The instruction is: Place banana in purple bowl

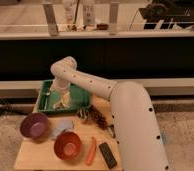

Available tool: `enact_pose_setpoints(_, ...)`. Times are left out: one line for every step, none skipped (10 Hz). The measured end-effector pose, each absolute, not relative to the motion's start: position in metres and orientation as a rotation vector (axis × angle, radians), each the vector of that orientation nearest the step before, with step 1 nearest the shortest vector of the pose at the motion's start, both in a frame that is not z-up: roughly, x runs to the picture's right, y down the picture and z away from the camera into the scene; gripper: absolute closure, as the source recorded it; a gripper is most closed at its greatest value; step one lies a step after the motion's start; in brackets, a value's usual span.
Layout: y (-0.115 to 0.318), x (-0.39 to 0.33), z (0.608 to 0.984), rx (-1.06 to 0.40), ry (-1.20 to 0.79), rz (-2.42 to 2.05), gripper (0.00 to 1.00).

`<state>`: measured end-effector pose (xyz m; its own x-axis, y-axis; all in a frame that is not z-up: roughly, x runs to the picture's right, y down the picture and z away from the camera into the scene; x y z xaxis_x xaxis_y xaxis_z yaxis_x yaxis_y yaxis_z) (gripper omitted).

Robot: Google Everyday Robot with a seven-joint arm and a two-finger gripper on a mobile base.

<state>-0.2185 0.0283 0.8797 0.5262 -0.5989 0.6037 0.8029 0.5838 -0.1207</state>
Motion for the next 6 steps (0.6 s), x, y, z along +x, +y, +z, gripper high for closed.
enact_pose_setpoints(0.030, -0.219, 0.880, -0.423, -0.546, -0.928, 0.20)
enact_pose_setpoints(0.034, -0.223, 0.880, -0.437, -0.542, -0.981, 0.20)
enact_pose_setpoints(0.037, -0.223, 0.882, -0.454, -0.532, -1.014, 0.20)
enact_pose_setpoints(0.041, -0.222, 0.887, -0.472, -0.527, -1.042, 0.20)
enact_pose_setpoints(0.044, -0.224, 0.889, -0.480, -0.532, -1.053, 0.20)
enact_pose_setpoints(0.052, -0.224, 0.896, -0.497, -0.533, -1.064, 0.20)
